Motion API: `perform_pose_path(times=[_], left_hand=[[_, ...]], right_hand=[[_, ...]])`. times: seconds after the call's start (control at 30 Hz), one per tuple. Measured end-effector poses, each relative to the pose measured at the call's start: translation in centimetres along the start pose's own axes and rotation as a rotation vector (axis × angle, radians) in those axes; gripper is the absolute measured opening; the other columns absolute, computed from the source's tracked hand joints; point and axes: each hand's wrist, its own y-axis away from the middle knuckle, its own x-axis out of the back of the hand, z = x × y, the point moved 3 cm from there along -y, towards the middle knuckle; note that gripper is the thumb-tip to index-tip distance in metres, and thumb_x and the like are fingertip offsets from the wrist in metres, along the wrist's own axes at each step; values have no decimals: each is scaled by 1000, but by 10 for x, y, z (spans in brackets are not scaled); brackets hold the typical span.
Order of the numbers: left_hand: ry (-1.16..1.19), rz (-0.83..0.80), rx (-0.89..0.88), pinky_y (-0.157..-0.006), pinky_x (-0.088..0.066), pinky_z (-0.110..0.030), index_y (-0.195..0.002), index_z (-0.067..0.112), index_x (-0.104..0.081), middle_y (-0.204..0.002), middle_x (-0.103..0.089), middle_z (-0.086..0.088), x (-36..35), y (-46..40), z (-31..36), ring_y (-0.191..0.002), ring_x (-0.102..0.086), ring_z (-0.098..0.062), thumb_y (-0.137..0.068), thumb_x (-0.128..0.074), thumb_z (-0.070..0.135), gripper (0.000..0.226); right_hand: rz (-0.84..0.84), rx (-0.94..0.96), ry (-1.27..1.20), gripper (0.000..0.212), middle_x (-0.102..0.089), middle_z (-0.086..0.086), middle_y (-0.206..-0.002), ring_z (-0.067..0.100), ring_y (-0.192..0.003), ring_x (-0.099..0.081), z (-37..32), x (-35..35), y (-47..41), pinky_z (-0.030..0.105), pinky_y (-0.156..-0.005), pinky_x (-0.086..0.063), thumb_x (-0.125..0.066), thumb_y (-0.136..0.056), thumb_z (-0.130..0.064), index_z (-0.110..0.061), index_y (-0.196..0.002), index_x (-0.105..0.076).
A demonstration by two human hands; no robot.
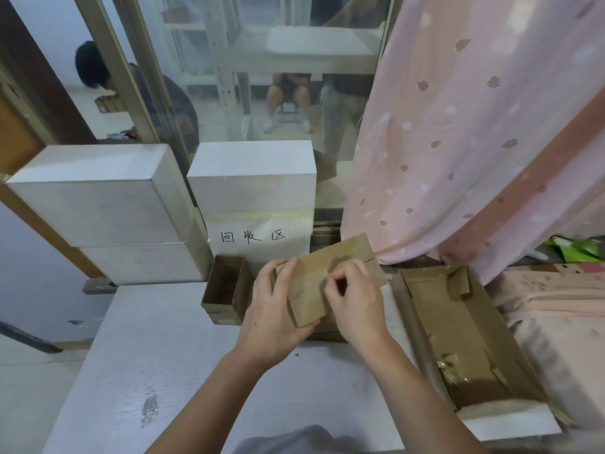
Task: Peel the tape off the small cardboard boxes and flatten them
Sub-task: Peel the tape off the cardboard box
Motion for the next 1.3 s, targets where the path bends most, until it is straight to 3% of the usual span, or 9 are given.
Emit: perform_pose_path(times=[0.2, 0.33, 0.5, 0.63, 0.73, 0.87, 0.97, 1.13, 1.3], left_hand=[[64, -50, 3, -97, -48, -26, -157, 35, -21, -149, -20, 17, 1, -2, 8, -136, -37, -7, -67, -92, 48, 115], [79, -19, 56, -97, -41, -21, -156, 34, -24, -146, -21, 17, 3, 0, 3, -130, -36, 2, -65, -94, 45, 115], [78, -37, 67, -100, -36, -15, -157, 36, -22, -145, -20, 20, 4, 6, -2, -135, -36, -2, -65, -95, 47, 118], [41, -19, 34, -103, -44, -25, -157, 33, -24, -150, -24, 11, 5, 9, 0, -140, -34, -10, -65, -95, 44, 118], [51, -13, 54, -103, -44, -27, -159, 33, -22, -155, -21, 9, 6, 14, 3, -144, -31, -10, -66, -95, 44, 118], [2, -50, 110, -106, -42, -31, -163, 25, -13, -165, -1, 10, 8, 16, 4, -151, -22, -16, -74, -86, 52, 117], [-71, -118, 136, -111, -45, -39, -164, 25, -10, -164, -1, 11, 11, 16, 4, -151, -19, -20, -75, -82, 48, 117], [-307, -152, 157, -92, -52, -37, -161, 23, -13, -141, -25, 0, 12, 12, 9, -124, -37, -29, -61, -83, 54, 126], [-316, -132, 174, -75, -48, -28, -152, 29, -22, -131, -30, 4, 14, 15, 9, -118, -37, -22, -54, -81, 59, 118]], right_hand=[[240, 84, -5, 17, -62, -2, -87, 13, -75, -57, 0, 12, 1, 24, -63, -45, -73, -79, 4, -6, -73, -60], [84, 198, -70, 4, -69, -9, -96, 12, -92, -62, -3, 8, 6, 20, -79, -48, -75, -87, -16, -13, -84, -76], [88, 72, -95, 22, -69, -15, -111, 12, -106, -56, 10, 10, 4, 30, -94, -45, -82, -83, -30, -26, -104, -80], [50, 56, -54, 5, -62, -12, -127, 3, -118, -37, 13, 6, 8, 31, -100, -27, -79, -84, -32, -27, -85, -79], [61, 86, -64, 15, -61, -18, -125, -1, -119, -41, 9, 10, 6, 25, -105, -22, -69, -89, -32, -22, -78, -70], [76, 169, -9, 16, -70, -15, -112, 4, -110, -54, -4, 8, 3, 30, -101, -29, -64, -92, -28, -20, -78, -63], [75, 193, -45, 21, -71, -11, -104, 11, -99, -61, -8, 4, 7, 32, -88, -46, -56, -95, -30, -15, -82, -64], [31, 242, -85, 20, -66, -5, -93, 15, -90, -59, -7, -6, 13, 34, -75, -50, -73, -84, -1, -11, -74, -59], [-62, 214, -173, 10, -67, -7, -103, 12, -99, -62, 0, -7, 14, 22, -88, -48, -72, -90, -11, -15, -96, -79]])
